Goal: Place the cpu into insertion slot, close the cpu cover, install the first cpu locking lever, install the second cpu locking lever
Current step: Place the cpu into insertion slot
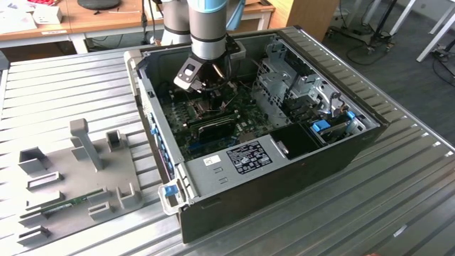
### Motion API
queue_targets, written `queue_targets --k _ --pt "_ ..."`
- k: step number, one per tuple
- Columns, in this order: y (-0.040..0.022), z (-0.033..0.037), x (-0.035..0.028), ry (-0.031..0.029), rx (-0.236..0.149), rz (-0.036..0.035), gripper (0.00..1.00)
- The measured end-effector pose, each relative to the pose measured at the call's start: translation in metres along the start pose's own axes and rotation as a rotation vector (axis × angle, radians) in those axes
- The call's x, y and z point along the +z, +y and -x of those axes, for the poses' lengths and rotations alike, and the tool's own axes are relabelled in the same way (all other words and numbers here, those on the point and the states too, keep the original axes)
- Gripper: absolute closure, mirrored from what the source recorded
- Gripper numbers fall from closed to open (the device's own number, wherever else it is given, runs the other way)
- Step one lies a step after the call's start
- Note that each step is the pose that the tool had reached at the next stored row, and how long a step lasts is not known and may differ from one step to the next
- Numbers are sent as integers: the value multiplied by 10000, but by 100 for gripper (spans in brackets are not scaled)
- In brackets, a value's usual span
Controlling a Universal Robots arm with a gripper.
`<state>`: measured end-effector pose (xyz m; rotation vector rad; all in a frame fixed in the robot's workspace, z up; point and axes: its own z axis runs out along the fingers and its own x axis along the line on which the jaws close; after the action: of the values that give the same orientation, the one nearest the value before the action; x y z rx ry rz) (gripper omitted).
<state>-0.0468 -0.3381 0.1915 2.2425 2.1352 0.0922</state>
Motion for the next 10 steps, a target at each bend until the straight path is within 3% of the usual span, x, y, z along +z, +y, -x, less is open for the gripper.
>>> queue_targets --k 10 --pt "2 -1 -23 2 7 1 45"
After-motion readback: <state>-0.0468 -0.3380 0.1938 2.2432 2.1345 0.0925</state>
